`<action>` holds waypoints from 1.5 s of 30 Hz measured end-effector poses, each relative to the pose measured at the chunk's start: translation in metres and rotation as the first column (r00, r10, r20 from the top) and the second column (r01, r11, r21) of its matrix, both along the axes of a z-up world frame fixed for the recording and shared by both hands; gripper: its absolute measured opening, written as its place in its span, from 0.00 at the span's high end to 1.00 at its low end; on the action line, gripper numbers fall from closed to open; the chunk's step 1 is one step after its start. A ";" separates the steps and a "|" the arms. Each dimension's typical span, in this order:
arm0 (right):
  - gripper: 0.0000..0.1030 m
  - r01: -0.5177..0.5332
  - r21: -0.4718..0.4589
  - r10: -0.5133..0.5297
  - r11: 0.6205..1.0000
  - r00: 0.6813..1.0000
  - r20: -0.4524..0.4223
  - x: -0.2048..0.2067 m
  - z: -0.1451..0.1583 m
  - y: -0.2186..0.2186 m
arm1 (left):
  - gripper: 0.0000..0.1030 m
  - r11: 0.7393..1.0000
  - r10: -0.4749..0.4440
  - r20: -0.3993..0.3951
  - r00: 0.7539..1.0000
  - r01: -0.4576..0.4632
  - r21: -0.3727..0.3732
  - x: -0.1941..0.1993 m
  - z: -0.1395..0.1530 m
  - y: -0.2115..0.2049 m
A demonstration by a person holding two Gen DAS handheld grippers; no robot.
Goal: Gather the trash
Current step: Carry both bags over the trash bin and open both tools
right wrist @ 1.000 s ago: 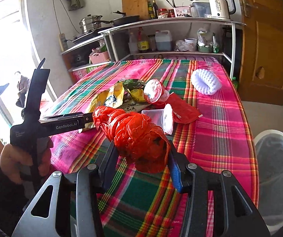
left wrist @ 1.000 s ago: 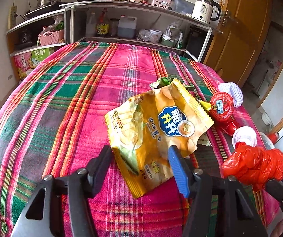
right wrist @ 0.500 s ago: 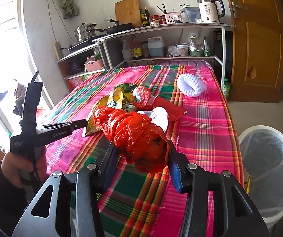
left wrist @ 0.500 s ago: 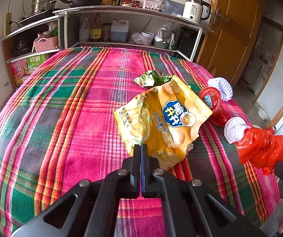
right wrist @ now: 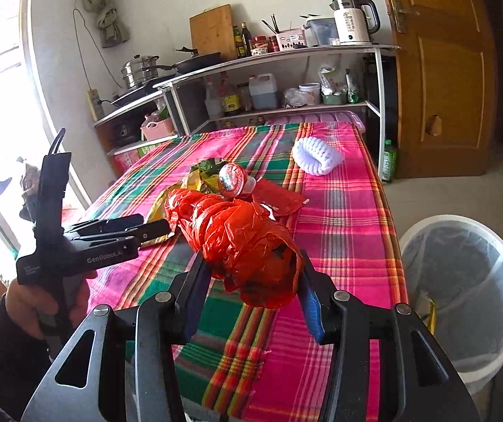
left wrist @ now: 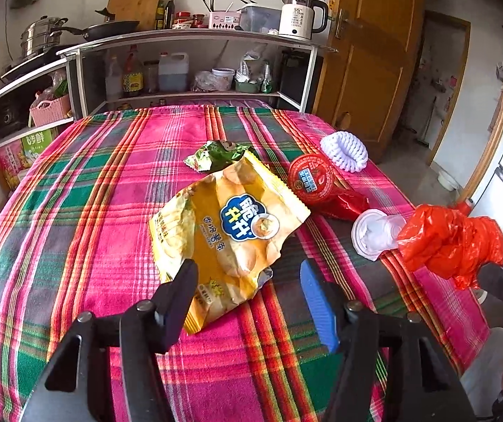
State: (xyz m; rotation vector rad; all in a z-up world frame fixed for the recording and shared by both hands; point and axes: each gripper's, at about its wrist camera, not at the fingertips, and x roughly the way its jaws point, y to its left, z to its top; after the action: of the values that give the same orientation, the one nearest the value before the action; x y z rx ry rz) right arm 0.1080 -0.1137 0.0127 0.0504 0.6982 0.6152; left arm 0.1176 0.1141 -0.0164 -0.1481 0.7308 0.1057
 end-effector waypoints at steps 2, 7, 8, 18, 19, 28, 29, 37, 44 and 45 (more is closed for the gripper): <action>0.53 0.006 0.005 -0.006 1.000 1.000 -0.001 0.000 0.000 -0.002 | 0.39 0.999 -0.009 -0.020 1.000 0.010 0.051 0.010 -0.003 -0.008; 0.53 0.017 0.013 -0.017 1.000 1.000 -0.004 0.002 -0.002 -0.008 | 0.58 0.990 -0.005 -0.093 0.996 0.018 0.142 0.028 -0.015 -0.021; 0.53 0.017 0.015 -0.017 1.000 1.000 -0.006 0.003 -0.003 -0.008 | 0.66 0.989 0.004 -0.106 0.994 0.012 0.150 0.030 -0.017 -0.021; 0.53 0.024 0.023 -0.024 0.999 1.000 -0.004 0.005 -0.002 -0.011 | 0.93 0.993 0.032 -0.028 0.999 -0.028 0.115 0.010 -0.004 -0.014; 0.53 0.027 0.024 -0.027 0.999 1.000 -0.001 0.004 -0.002 -0.012 | 0.93 0.994 0.032 -0.016 0.999 -0.031 0.107 0.006 -0.001 -0.013; 0.53 0.062 0.025 -0.063 0.998 0.998 0.012 -0.002 0.002 -0.021 | 0.94 1.000 -0.014 0.109 0.994 0.016 -0.014 -0.028 0.039 -0.017; 0.53 0.067 0.025 -0.067 0.997 0.998 0.015 -0.004 0.003 -0.022 | 0.94 0.999 -0.025 0.120 0.992 0.028 -0.024 -0.030 0.042 -0.020; 0.53 0.117 0.023 -0.118 0.993 0.993 0.024 -0.011 0.007 -0.040 | 0.94 0.990 -0.115 0.176 0.978 0.127 -0.059 -0.036 0.062 -0.048; 0.53 0.178 0.023 -0.178 0.984 0.984 0.025 -0.013 0.007 -0.064 | 0.94 0.972 -0.209 0.199 0.957 0.226 -0.067 -0.026 0.076 -0.083; 0.53 0.186 0.022 -0.187 0.982 0.982 0.025 -0.013 0.008 -0.067 | 0.94 0.968 -0.223 0.201 0.954 0.241 -0.067 -0.024 0.077 -0.089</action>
State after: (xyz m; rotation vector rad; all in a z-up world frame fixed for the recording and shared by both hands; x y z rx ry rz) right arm 0.0948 -0.1804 0.0208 0.1240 0.6527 0.4421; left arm 0.0936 0.0250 0.0601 -0.1555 0.5557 -0.1653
